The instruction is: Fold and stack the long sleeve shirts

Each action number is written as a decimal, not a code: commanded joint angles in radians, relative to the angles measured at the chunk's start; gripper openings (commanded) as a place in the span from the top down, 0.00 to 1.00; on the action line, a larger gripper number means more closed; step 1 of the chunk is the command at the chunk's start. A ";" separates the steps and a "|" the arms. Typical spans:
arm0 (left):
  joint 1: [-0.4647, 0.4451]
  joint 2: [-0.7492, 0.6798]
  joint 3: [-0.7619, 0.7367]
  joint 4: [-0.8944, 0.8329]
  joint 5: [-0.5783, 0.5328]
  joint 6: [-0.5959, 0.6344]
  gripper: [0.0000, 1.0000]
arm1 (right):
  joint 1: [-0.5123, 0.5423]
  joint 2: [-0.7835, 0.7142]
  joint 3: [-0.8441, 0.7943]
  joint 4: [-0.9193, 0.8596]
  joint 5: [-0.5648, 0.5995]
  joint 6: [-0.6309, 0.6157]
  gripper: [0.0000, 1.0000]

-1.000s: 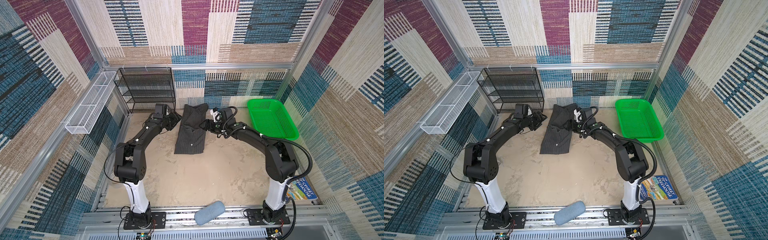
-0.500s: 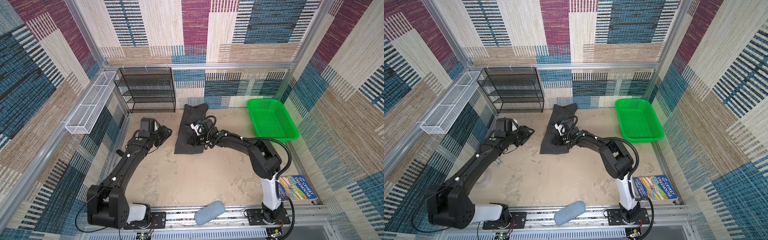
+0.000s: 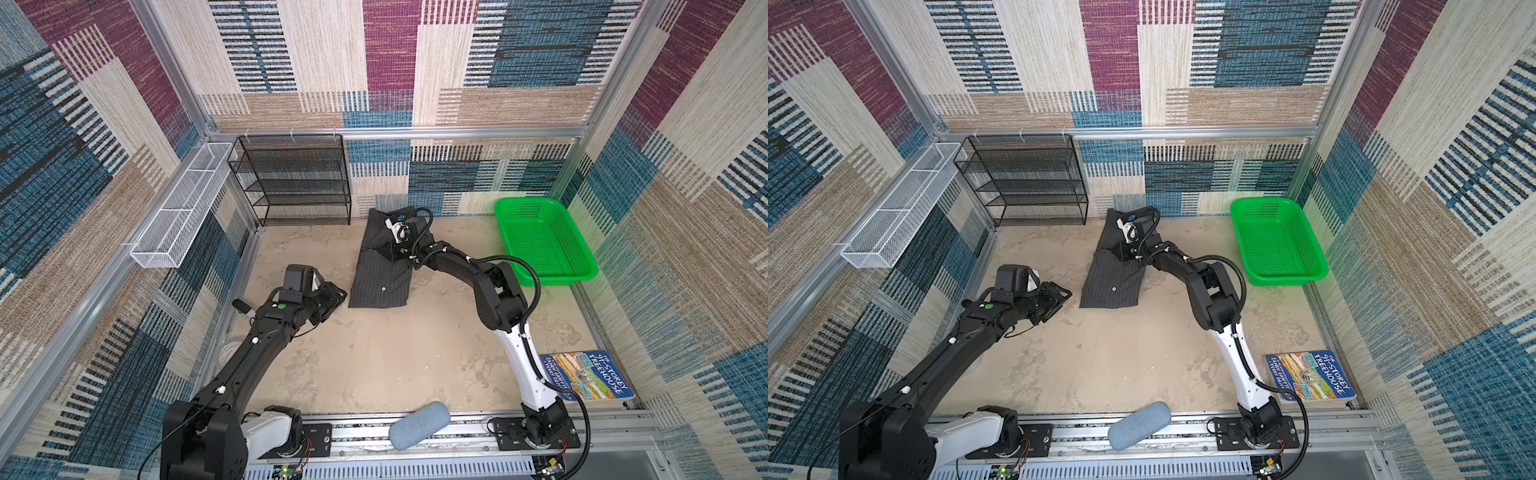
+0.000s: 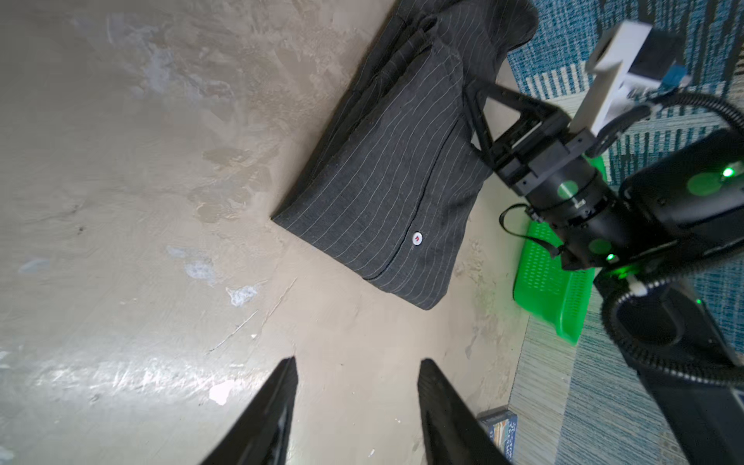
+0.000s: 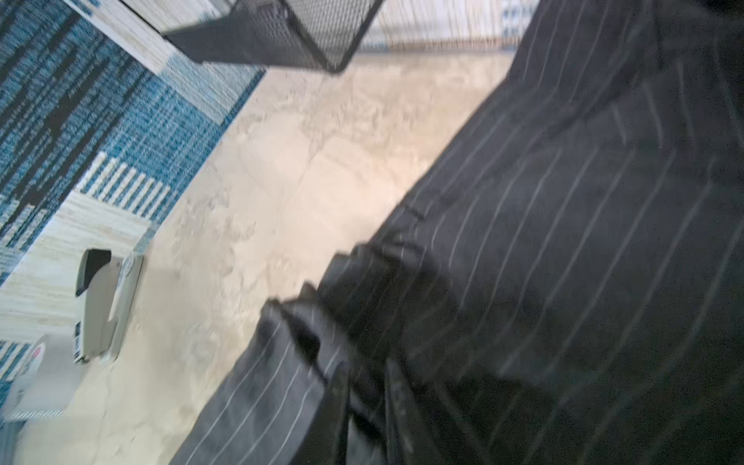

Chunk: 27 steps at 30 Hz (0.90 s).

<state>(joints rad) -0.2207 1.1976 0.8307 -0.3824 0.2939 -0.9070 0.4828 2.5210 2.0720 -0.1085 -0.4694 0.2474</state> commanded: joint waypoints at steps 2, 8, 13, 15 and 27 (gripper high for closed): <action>-0.077 0.054 0.006 0.090 -0.008 -0.046 0.49 | -0.018 0.123 0.248 -0.079 -0.002 -0.039 0.82; -0.193 0.234 0.095 0.238 -0.028 -0.078 0.51 | -0.019 -0.027 0.147 -0.117 0.056 -0.070 0.81; -0.238 0.456 0.183 0.430 -0.005 -0.142 0.57 | -0.021 -0.265 -0.152 -0.083 0.148 -0.102 0.79; -0.256 0.541 0.234 0.470 -0.004 -0.157 0.59 | -0.025 -0.339 -0.254 -0.060 0.153 -0.101 0.79; -0.282 0.726 0.206 0.482 -0.030 -0.135 0.64 | -0.039 -0.472 -0.453 -0.034 0.175 -0.051 0.78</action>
<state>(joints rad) -0.5041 1.9320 1.0618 0.1398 0.2699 -1.0729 0.4446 2.0579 1.6264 -0.1757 -0.3031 0.1738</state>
